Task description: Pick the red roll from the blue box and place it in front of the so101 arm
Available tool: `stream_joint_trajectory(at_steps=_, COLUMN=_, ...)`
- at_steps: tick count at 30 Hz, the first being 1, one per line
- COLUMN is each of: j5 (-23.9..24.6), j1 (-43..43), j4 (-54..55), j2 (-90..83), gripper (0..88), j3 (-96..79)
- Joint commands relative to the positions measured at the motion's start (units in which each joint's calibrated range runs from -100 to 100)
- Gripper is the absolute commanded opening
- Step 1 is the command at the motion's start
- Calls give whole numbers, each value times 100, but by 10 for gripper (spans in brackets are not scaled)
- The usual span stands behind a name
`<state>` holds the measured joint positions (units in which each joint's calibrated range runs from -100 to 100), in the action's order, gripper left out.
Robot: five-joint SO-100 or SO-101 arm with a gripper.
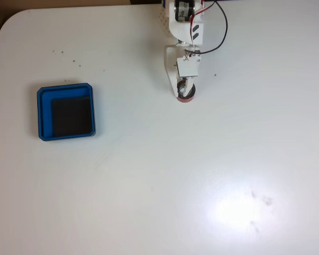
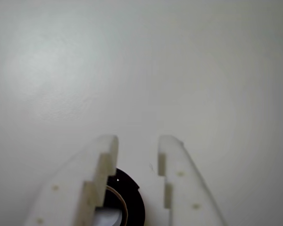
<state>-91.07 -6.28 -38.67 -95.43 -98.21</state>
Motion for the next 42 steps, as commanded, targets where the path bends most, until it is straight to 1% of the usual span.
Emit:
stream_joint_trajectory(at_steps=1, j5=35, j1=-41, j4=261, j2=-365, gripper=71, j3=-170)
stream_joint_trajectory(at_steps=7, j5=-35, j1=-2, j4=220, j2=-357, gripper=71, j3=-170)
stream_joint_trajectory(at_steps=21, j5=9, j1=18, j4=204, j2=-357, gripper=59, j3=-170)
stream_joint_trajectory(at_steps=27, j5=18, j1=18, j4=204, j2=-357, gripper=7, j3=-170)
stream_joint_trajectory(at_steps=42, j5=-8, j1=18, j4=204, j2=-357, gripper=7, j3=-170)
